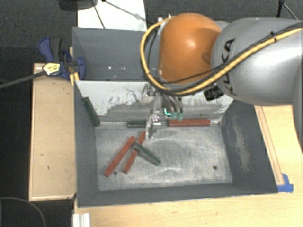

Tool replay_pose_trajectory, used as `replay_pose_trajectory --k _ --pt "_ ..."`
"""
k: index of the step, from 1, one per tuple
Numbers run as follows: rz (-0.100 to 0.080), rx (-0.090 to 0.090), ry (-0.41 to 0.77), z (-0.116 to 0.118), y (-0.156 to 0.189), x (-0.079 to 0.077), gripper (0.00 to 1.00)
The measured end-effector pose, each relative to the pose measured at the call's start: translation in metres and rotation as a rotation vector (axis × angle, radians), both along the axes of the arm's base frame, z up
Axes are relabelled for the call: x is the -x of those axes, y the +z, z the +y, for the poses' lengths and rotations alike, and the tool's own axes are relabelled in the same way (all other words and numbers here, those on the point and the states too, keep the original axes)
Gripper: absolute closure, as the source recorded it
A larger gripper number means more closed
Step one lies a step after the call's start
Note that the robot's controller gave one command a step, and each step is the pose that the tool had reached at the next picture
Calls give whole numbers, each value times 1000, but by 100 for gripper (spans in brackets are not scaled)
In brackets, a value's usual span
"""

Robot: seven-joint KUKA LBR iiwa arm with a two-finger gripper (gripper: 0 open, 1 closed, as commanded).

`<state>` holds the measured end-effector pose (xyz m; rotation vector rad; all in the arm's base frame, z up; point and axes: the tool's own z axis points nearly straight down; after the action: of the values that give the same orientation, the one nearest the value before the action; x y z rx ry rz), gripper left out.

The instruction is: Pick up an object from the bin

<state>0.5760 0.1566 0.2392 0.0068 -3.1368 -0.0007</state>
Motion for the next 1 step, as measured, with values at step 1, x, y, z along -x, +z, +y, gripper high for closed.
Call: replay_pose_trajectory --k 1 --pt "-8 -1 -4 -1 5 -2 0"
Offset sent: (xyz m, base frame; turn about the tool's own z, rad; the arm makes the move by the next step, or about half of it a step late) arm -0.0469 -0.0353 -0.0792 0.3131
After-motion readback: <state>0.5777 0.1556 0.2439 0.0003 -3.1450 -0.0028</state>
